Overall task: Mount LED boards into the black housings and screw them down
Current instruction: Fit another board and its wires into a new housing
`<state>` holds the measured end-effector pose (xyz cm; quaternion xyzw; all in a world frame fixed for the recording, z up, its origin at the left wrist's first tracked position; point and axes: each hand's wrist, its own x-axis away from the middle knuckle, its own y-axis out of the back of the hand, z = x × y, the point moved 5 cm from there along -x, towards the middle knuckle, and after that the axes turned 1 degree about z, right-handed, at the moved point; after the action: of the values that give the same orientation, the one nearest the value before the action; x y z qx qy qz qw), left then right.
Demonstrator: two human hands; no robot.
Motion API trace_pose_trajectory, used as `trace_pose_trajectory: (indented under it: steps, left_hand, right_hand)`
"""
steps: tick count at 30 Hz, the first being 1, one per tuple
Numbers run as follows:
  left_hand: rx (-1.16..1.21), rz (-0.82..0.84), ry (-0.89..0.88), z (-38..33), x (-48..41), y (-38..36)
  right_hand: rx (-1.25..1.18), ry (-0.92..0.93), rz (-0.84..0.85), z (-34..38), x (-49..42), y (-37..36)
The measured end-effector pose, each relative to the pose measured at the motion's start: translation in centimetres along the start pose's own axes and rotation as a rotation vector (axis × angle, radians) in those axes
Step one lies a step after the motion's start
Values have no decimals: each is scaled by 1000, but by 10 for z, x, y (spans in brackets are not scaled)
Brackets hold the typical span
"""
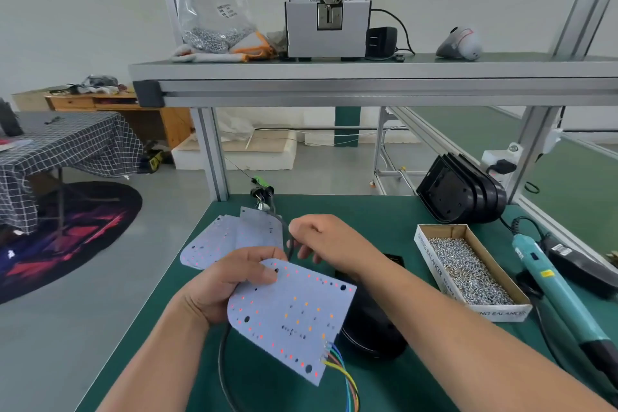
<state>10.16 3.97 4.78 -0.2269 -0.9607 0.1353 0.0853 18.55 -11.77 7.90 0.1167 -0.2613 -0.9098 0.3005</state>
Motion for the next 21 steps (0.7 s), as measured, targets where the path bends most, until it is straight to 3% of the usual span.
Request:
trace_pose_trajectory:
  steps: [4, 10, 14, 21]
  left_hand:
    - [-10, 80, 19, 4, -2, -8]
    - [-11, 31, 44, 9, -4, -5]
    - [-39, 33, 99, 16, -8, -9]
    - [-75, 34, 130, 21, -9, -12]
  right_hand:
    - [-112, -94, -24, -6, -19, -14]
    - [-213, -160, -311, -30, -19, 8]
    - [-331, -36, -208, -32, -18, 9]
    - [-278, -93, -165, -36, -23, 7]
